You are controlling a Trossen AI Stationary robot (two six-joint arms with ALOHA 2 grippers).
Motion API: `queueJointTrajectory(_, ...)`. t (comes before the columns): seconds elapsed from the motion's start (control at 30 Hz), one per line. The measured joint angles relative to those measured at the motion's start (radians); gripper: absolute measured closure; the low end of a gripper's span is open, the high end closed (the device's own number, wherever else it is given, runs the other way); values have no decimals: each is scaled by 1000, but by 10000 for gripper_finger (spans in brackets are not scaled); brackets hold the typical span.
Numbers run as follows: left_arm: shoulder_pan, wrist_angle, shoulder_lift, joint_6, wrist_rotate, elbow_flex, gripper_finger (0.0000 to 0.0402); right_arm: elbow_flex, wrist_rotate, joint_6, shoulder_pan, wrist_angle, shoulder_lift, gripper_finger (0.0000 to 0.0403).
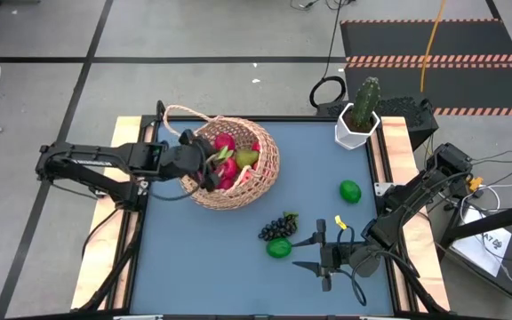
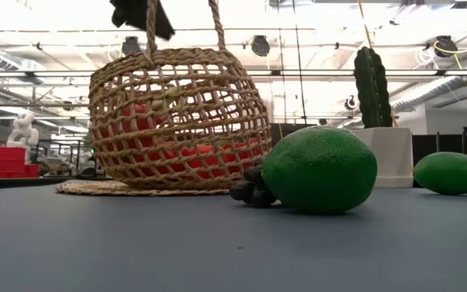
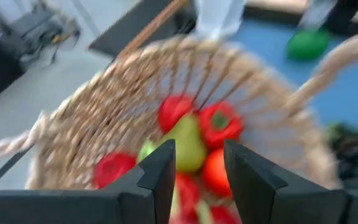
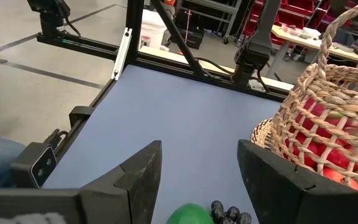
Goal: Build produce basket
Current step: Put the green lime into the basket
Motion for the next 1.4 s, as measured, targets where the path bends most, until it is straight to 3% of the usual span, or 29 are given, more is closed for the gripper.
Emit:
queueJointTrajectory(0.17, -99, 164, -16, 54, -46, 0, 263, -1, -2, 43, 0, -7, 0, 200)
queueJointTrajectory(0.37, -239, 237, 1, 77, -132, 1, 263, -38, -6, 129, -10, -7, 0, 195)
queueJointTrajectory(0.53, -348, 263, 54, 67, -234, 1, 263, -62, -36, 208, -30, -6, 17, 160)
queueJointTrajectory(0.77, -443, 322, 152, 88, -292, 0, 263, -64, -111, 278, -70, 10, 100, 103)
queueJointTrajectory(1.07, -477, 413, 190, 223, -212, 0, 264, -30, -185, 559, -29, -201, 43, 96)
queueJointTrajectory(1.4, -476, 419, 190, 267, -181, 0, 264, -9, -157, 403, -61, -146, 126, 99)
